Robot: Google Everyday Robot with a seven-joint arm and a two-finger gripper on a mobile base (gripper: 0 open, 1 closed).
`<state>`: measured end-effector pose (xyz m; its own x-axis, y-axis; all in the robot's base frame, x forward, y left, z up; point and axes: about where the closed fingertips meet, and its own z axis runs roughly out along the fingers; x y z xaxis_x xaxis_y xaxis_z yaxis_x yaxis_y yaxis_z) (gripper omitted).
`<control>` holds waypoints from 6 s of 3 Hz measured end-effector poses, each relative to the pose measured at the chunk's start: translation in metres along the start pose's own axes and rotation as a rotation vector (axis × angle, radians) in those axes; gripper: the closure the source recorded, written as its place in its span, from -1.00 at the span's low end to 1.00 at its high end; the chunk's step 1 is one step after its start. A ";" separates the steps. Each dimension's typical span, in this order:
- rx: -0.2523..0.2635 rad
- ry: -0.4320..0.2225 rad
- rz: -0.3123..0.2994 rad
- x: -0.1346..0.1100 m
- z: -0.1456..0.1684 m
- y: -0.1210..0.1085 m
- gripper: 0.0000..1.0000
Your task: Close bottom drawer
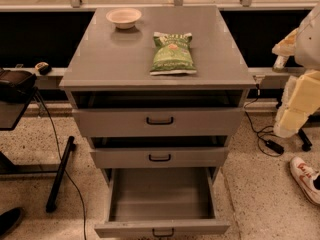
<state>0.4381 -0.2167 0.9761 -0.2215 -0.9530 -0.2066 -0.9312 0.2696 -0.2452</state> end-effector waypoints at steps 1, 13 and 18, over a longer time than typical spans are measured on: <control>0.000 0.000 0.000 0.000 0.000 0.000 -1.00; -0.069 -0.862 0.135 0.037 0.524 0.125 -1.00; -0.170 -0.854 -0.165 0.111 0.711 0.210 0.92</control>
Offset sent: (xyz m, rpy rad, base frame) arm -0.0462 0.0388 -0.2388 0.4577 0.3227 0.1276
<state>0.4242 -0.1677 0.2280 0.1481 -0.5314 -0.8341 -0.9776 0.0489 -0.2047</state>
